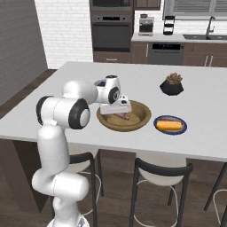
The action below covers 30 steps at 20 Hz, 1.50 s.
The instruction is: Place one bun and one sausage from the bowl on each plate.
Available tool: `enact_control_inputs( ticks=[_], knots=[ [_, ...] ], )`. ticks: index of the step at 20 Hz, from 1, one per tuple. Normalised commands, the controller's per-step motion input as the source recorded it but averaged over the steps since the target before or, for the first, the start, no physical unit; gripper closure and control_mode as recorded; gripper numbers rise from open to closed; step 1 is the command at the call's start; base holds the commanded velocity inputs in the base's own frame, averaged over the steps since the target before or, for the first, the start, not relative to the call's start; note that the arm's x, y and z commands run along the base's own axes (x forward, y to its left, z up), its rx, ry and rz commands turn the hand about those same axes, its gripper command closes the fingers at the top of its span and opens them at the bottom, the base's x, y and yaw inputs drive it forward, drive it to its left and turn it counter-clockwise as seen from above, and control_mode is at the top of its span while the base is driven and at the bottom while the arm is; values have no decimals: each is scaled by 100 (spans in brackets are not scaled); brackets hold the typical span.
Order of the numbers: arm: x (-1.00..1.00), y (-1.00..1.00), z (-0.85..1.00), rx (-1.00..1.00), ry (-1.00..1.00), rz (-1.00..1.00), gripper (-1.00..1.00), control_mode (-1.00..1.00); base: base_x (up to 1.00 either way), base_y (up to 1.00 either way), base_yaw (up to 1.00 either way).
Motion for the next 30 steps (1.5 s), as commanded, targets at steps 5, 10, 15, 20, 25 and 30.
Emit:
enact_control_inputs(
  ticks=[5, 10, 15, 20, 25, 30],
  knots=[
    [27, -9, -13, 0, -14, 12, -100, -100, 0, 0, 0],
    [32, -4, -10, 0, -12, 11, -100, -100, 0, 0, 0],
    [26, 0, -23, 0, 0, 9, -100, -100, 0, 0, 0],
    [51, -13, -6, 0, 3, 4, -100, -100, 0, 0, 0],
    [35, -3, -10, 0, 8, 0, -100, -100, 0, 0, 0],
    [37, 0, -28, 0, 1, 0, -100, -100, 0, 0, 0]
  ],
)
